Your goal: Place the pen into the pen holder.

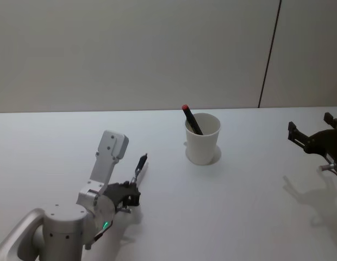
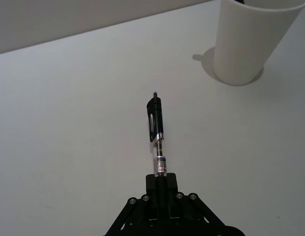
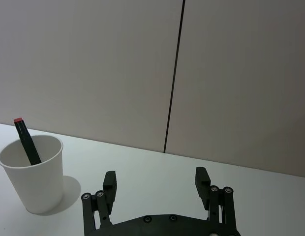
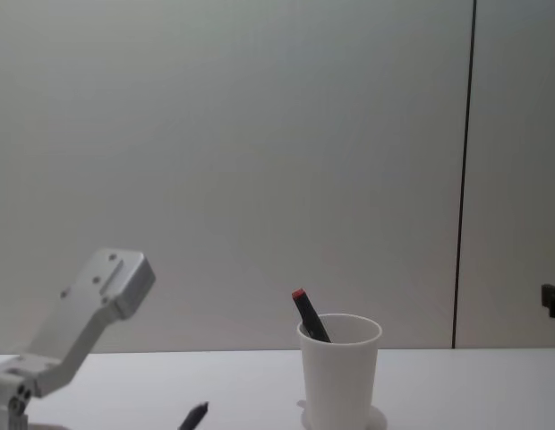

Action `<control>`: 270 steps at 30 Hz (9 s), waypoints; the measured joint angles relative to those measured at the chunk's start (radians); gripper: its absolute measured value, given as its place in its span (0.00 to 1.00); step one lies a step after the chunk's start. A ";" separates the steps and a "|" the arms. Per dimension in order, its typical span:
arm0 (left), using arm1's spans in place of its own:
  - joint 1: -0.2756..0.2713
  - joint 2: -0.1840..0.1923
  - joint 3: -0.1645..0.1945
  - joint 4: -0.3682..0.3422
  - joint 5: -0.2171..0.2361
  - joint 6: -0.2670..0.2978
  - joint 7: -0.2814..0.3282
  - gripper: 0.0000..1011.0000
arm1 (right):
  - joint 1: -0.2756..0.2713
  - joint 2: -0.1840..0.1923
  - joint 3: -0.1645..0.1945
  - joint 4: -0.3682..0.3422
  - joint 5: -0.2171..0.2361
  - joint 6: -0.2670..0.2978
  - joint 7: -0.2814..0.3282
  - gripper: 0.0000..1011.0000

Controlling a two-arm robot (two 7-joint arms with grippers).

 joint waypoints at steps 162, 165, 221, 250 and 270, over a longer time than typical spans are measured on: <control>-0.091 -0.100 0.089 0.085 0.261 -0.697 -0.564 0.13 | -0.084 0.085 0.060 -0.068 0.573 0.336 0.409 0.99; -0.091 -0.100 0.089 0.085 0.261 -0.697 -0.564 0.13 | -0.088 0.081 0.055 -0.073 0.606 0.357 0.410 0.99; -0.091 -0.100 0.089 0.084 0.261 -0.697 -0.564 0.13 | -0.110 -0.010 -0.051 -0.286 0.796 0.478 -0.027 0.99; -0.091 -0.100 0.089 0.084 0.261 -0.697 -0.564 0.13 | -0.082 -0.016 -0.074 -0.290 0.852 0.461 -0.129 0.99; -0.091 -0.100 0.089 0.084 0.261 -0.697 -0.564 0.13 | -0.077 -0.003 -0.082 -0.286 0.903 0.446 -0.148 0.66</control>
